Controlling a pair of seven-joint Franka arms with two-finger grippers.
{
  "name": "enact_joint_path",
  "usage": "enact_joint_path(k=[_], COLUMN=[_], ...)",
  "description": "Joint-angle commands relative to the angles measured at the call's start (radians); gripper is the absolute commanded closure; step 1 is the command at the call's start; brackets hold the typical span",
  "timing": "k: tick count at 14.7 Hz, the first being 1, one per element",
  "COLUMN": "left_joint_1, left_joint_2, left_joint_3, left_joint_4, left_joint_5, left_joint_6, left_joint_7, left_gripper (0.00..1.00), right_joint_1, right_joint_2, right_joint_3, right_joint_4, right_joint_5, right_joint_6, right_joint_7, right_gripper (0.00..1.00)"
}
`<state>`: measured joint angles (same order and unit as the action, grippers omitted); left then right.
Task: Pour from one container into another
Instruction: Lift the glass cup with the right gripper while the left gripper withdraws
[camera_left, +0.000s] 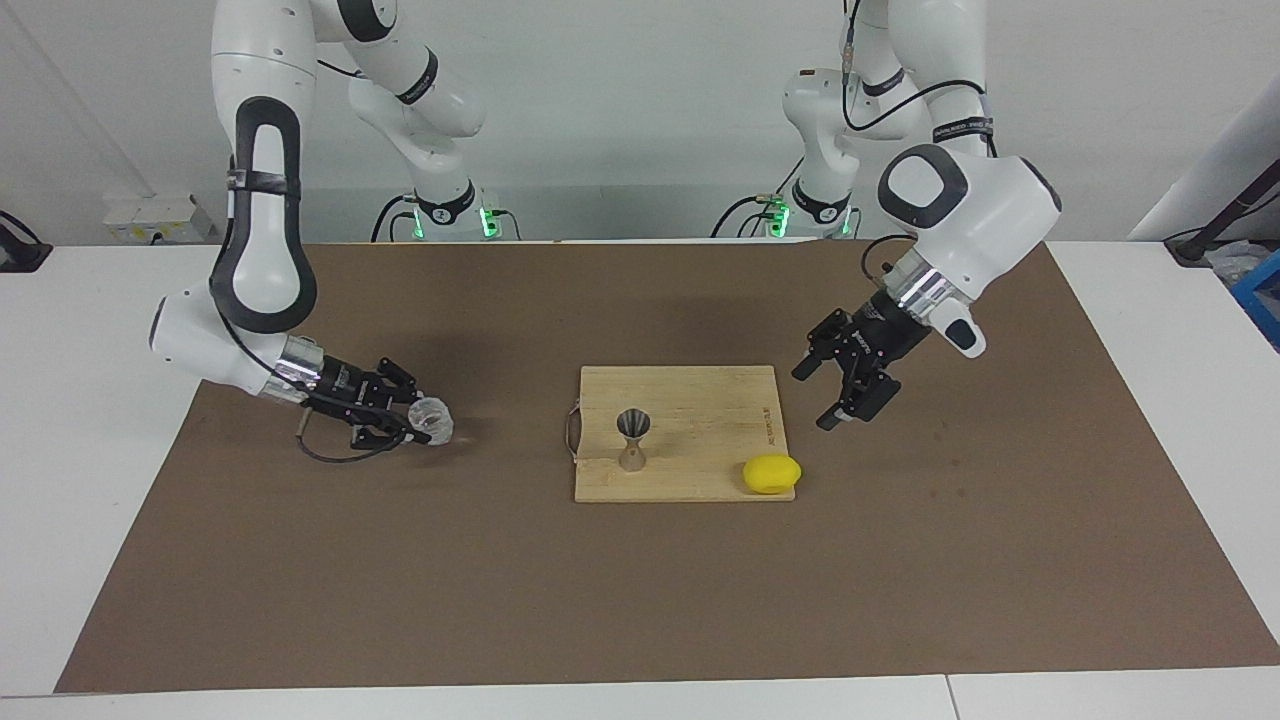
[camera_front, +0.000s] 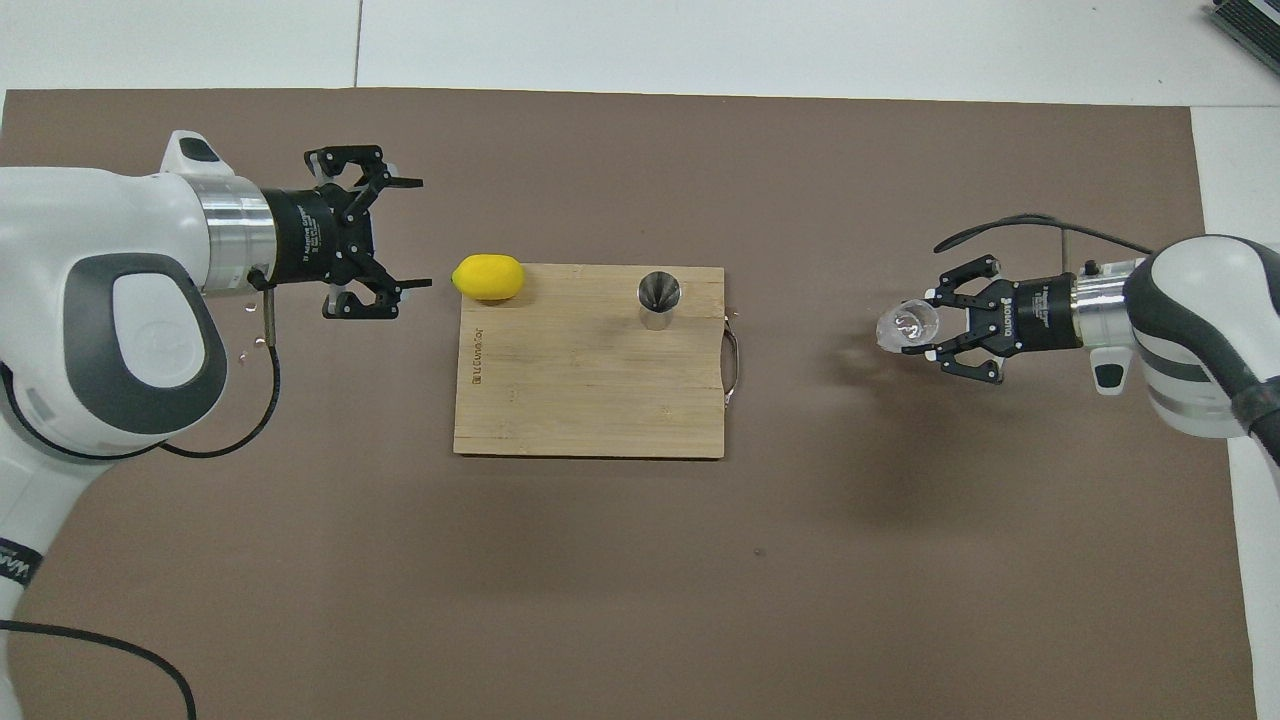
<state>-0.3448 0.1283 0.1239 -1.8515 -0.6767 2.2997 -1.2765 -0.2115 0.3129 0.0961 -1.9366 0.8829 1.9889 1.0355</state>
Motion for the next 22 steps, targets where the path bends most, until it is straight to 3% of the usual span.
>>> enact_joint_path(k=[1, 4, 8, 12, 16, 20, 22], left_joint_1=[0.029, 0.053, 0.072, 0.101, 0.104, 0.133, 0.135], left_joint_2=[0.011, 0.007, -0.012, -0.047, -0.111, -0.216, -0.22], left_joint_3=[-0.007, -0.006, -0.004, -0.004, 0.002, 0.019, 0.01], left_joint_4=[0.067, 0.101, 0.112, 0.113, 0.12, 0.091, 0.107], left_joint_5=[0.208, 0.444, 0.623, 0.652, 0.654, 0.643, 0.643], left_joint_6=[-0.025, -0.019, -0.034, -0.144, -0.317, -0.476, -0.555], left_joint_7=[-0.006, -0.004, 0.02, 0.202, 0.541, 1.013, 1.068], left_gripper=[0.0, 0.0, 0.0, 0.0, 0.0, 0.0, 0.0], right_joint_1=[0.049, 0.127, 0.205, 0.294, 0.372, 0.422, 0.452], right_joint_2=[-0.011, -0.012, -0.002, 0.021, 0.037, 0.058, 0.06], right_joint_3=[-0.003, -0.004, -0.001, 0.001, 0.001, 0.001, 0.001], right_joint_4=[0.034, 0.063, 0.135, 0.18, 0.208, 0.254, 0.255], right_joint_5=[-0.001, -0.038, -0.12, -0.214, -0.271, -0.352, -0.392], right_joint_6=[0.043, 0.086, 0.103, 0.18, 0.237, 0.252, 0.252], right_joint_7=[0.104, 0.216, 0.372, 0.518, 0.633, 0.73, 0.751], right_gripper=[1.0, 1.0, 1.0, 1.0, 1.0, 1.0, 1.0])
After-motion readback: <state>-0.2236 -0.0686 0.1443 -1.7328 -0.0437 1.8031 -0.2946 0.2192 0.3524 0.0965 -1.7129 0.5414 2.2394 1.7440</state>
